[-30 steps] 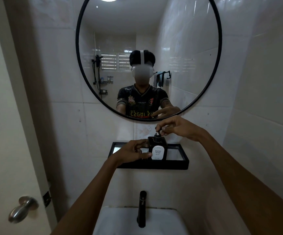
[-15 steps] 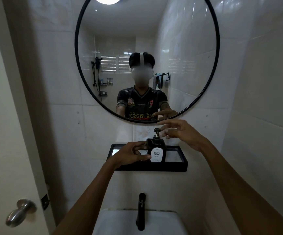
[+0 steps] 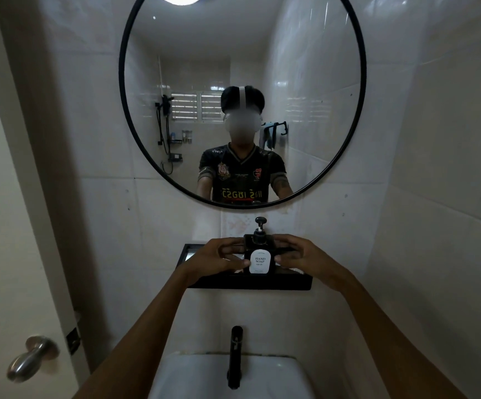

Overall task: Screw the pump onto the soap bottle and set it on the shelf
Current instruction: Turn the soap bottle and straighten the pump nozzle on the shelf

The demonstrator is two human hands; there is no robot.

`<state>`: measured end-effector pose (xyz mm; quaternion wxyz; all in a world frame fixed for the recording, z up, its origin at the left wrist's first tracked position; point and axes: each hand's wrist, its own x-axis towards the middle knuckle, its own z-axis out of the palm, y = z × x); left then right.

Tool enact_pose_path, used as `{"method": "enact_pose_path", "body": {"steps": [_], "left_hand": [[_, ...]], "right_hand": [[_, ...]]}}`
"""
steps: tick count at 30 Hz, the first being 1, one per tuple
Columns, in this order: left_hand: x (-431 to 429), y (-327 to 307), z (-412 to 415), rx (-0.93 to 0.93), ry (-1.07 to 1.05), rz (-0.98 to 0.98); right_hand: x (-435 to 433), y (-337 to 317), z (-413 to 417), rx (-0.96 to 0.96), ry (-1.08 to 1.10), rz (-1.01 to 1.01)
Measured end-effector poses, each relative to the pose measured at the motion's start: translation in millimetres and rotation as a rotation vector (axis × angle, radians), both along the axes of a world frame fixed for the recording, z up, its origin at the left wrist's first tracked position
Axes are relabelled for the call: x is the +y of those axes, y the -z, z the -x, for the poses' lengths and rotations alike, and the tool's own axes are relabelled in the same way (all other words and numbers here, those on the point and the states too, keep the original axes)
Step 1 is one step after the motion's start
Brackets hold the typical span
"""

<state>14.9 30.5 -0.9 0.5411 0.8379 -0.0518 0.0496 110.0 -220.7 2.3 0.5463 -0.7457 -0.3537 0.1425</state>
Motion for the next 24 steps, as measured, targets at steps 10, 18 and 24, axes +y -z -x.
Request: {"method": "enact_pose_path", "body": {"steps": [10,18,24], "left_hand": [[-6,-6,-9,-0.032,-0.083,0.076],[-21,-6,-17,-0.018,-0.073,0.100],[-39,-6,-23,-0.022,-0.060,0.126]], "right_hand": [[-2,-7,-9,-0.030,-0.006,0.053],[-16,-14,-14,-0.013,0.015,0.072],[-33,-18,-20,-0.012,0.032,0.091]]}}
